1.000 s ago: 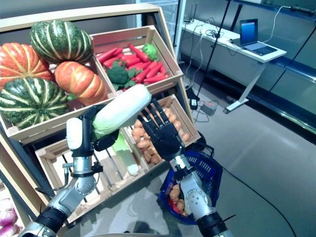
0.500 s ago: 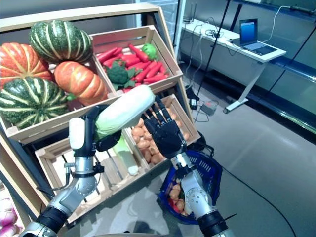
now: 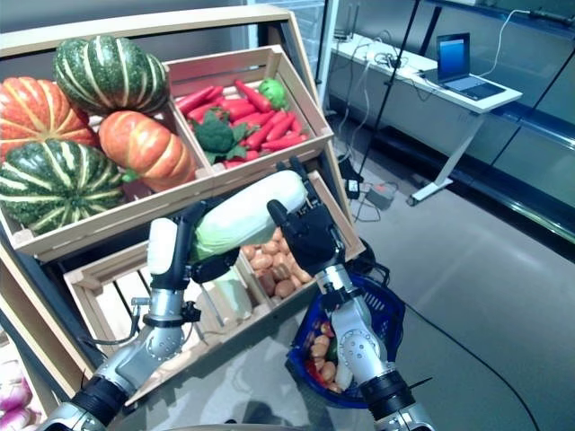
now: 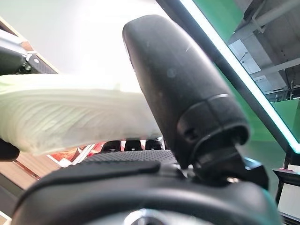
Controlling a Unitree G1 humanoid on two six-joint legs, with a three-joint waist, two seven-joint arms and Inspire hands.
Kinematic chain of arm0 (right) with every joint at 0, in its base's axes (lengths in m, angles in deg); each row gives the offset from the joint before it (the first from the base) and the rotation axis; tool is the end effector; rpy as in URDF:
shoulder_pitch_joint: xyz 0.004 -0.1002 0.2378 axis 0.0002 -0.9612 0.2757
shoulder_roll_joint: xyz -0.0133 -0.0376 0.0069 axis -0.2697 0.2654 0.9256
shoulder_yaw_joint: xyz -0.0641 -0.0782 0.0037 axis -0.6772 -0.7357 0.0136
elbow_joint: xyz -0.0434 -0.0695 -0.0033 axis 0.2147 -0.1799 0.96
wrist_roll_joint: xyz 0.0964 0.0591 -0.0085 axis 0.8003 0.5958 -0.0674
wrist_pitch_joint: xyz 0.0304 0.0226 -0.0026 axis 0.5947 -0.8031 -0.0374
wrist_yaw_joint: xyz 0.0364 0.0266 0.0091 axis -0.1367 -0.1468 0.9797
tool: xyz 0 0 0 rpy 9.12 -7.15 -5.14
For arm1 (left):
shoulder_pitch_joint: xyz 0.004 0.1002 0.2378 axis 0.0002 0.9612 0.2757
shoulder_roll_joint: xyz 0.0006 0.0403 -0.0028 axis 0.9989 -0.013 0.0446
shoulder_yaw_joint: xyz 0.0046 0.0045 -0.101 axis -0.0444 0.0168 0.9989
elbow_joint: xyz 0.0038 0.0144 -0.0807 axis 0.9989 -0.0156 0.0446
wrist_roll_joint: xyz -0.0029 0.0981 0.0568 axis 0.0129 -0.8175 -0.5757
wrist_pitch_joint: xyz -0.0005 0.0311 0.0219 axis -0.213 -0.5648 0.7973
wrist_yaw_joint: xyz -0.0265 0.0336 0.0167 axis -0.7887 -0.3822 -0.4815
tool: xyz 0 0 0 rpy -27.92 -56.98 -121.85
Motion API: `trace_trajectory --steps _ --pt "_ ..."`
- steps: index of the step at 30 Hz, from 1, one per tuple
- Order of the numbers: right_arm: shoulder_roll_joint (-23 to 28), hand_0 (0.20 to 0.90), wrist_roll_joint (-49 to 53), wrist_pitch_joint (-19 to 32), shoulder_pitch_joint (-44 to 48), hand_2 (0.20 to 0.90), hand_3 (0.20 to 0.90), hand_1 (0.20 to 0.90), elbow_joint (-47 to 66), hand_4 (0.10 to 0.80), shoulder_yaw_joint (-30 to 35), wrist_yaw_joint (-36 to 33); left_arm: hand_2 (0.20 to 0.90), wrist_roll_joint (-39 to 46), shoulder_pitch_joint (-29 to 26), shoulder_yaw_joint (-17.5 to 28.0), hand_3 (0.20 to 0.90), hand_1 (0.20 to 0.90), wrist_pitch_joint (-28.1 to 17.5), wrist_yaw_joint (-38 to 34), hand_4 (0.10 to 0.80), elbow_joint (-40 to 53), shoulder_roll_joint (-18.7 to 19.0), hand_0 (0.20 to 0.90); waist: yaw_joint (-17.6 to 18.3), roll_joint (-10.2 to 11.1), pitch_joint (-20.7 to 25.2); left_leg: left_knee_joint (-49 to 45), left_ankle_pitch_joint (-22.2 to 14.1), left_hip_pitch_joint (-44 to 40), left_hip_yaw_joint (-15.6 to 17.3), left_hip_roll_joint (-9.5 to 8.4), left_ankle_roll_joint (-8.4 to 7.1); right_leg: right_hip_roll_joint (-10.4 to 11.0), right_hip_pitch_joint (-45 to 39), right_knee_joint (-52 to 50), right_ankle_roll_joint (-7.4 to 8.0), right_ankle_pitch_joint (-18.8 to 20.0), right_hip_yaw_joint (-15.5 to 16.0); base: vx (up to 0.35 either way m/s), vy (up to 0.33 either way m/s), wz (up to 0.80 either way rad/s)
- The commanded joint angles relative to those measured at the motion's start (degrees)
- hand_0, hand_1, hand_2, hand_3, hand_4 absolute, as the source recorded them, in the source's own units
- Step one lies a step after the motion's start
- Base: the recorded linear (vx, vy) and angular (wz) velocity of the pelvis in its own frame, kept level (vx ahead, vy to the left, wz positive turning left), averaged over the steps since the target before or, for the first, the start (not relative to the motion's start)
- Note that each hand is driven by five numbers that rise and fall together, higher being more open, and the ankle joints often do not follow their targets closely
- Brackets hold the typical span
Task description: Put vegetables into the basket
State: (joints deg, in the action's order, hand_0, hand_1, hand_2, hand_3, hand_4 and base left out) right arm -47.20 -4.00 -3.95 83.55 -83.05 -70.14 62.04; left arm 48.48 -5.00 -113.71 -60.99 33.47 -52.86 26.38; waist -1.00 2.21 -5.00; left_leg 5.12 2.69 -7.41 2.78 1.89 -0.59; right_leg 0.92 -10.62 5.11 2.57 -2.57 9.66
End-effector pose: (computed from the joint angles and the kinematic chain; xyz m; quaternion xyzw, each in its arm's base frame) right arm 0.2388 -0.1308 0.0595 0.4662 -0.0927 0.2611 0.8402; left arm 0.2176 0.1569 0.0165 0.3597 -0.2946 0.0690 0.8827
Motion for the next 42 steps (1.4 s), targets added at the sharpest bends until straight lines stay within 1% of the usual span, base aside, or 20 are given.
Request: trace_trajectory --steps 1,7,12,15,16,19,23,27,34,42 --pt "-3.8 0.9 0.0 4.8 9.1 0.9 0.9 0.9 5.5 0.8 2.5 2.0 0.3 -2.0 -10.4 -5.7 0.3 0.3 -6.6 1.7 0.4 1.8 -0.1 0.3 0.3 0.7 2.2 -0.1 -7.8 -2.5 1.2 -1.97 2.78 0.6 -0.2 -0.1 -1.5 0.1 -0.4 0.0 0.0 0.0" --pt "-4.6 0.9 1.6 3.9 9.5 0.9 0.9 0.9 5.2 0.8 1.8 2.4 0.3 -0.6 -10.7 -7.4 0.3 0.3 -7.1 3.0 0.4 2.3 -0.3 0.3 0.4 0.6 2.0 -0.1 -7.8 -2.5 1.2 -1.86 2.79 0.5 -0.1 -0.1 -1.48 0.1 -0.5 0.0 0.0 0.0" --pt "-4.6 0.9 1.5 2.2 9.4 0.9 0.9 0.9 4.1 0.8 1.1 1.6 0.3 -0.9 -11.4 -8.4 0.3 0.3 -7.9 2.8 0.4 3.1 -0.6 0.3 0.4 0.6 2.0 -0.1 -7.8 -2.6 1.2 -1.81 2.73 0.5 -0.2 -0.1 -1.47 0.0 -0.6 0.0 0.0 0.0" --pt "-4.6 0.9 1.8 0.7 9.0 0.9 0.9 0.9 3.3 0.8 0.9 -0.2 0.3 -1.2 -12.1 -8.7 0.3 0.3 -8.0 2.4 0.4 3.6 -0.8 0.3 0.6 0.7 1.9 -0.1 -7.8 -2.6 1.3 -1.75 2.7 0.5 -0.2 -0.1 -1.48 0.0 -0.6 0.0 0.0 0.0" --pt "-4.5 0.9 1.4 -0.5 8.7 0.9 0.9 0.9 2.2 0.8 1.0 -1.8 0.3 -1.0 -12.5 -8.7 0.3 0.3 -7.8 2.6 0.4 4.0 -0.8 0.3 0.7 0.7 1.9 -0.1 -7.9 -2.7 1.3 -1.75 2.73 0.5 -0.3 -0.1 -1.44 0.0 -0.5 0.0 0.0 0.0" --pt "-4.3 0.9 1.3 -0.9 8.6 0.9 0.9 0.9 0.6 0.8 0.9 -2.6 0.3 -1.0 -13.1 -9.0 0.3 0.3 -7.6 2.4 0.4 3.9 -0.9 0.3 0.9 0.8 2.0 -0.1 -8.0 -2.8 1.4 -1.71 2.73 0.5 -0.3 -0.1 -1.39 0.0 -0.6 0.0 0.0 0.0" --pt "-4.7 0.9 4.0 -1.0 8.3 0.9 0.9 0.9 -0.4 0.8 1.0 -1.1 0.3 0.0 -13.5 -9.2 0.3 0.3 -7.5 3.0 0.4 3.6 -1.2 0.3 1.1 0.8 2.1 -0.1 -7.9 -2.9 1.6 -1.63 2.72 0.5 -0.3 -0.1 -1.44 0.1 -0.7 0.0 0.0 0.0" --pt "-5.8 0.9 5.5 -1.2 8.5 0.9 0.9 0.9 -0.8 0.8 0.9 0.5 0.3 2.2 -13.2 -9.5 0.3 0.3 -7.5 5.1 0.4 3.5 -1.8 0.3 1.0 0.6 2.0 -0.1 -7.9 -3.0 1.6 -1.65 2.72 0.5 -0.4 -0.1 -1.46 0.1 -0.7 0.0 0.0 0.0" --pt "-6.9 0.9 5.4 -2.8 9.2 0.9 0.9 0.9 -0.9 0.8 -0.5 0.3 0.3 2.2 -12.8 -10.6 0.3 0.3 -7.4 4.8 0.4 3.4 -2.5 0.3 0.7 0.8 1.9 -0.1 -7.9 -3.0 1.5 -1.64 2.75 0.5 -0.5 -0.1 -1.49 0.0 -0.5 0.0 0.0 0.0" --pt "-6.9 0.9 5.0 -4.6 9.0 0.9 0.9 0.9 -1.1 0.8 -1.0 1.4 0.3 2.6 -12.9 -10.3 0.3 0.3 -7.2 5.0 0.4 3.4 -2.2 0.3 0.6 0.9 2.1 -0.1 -7.9 -3.0 1.5 -1.62 2.76 0.6 -0.5 -0.1 -1.49 -0.1 -0.3 0.0 0.0 0.0"
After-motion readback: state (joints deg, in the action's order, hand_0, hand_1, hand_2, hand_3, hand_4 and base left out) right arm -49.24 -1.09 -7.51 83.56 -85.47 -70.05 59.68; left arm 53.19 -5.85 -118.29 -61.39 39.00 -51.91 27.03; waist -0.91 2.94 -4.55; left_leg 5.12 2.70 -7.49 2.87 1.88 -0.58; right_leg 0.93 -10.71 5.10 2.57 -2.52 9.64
